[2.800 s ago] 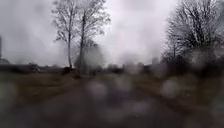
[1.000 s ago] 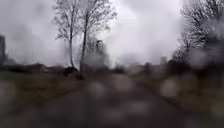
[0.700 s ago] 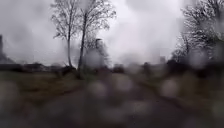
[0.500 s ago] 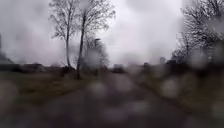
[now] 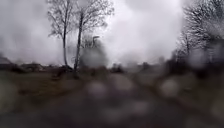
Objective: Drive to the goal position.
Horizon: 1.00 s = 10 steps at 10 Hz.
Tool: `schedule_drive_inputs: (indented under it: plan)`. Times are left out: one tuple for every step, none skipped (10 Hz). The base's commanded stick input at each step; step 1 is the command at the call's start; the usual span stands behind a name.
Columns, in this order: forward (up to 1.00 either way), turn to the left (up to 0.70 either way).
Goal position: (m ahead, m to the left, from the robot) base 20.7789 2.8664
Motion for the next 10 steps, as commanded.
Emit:
schedule_drive_inputs:
  plan:
    - [1.00, 0.00]
    - [1.00, 0.00]
    - [1.00, 0.00]
    - [1.00, 0.00]
    - [1.00, 0.00]
    - [1.00, 0.00]
    - [1.00, 0.00]
    - [1.00, 0.00]
    - [1.00, 0.00]
    - [1.00, 0.00]
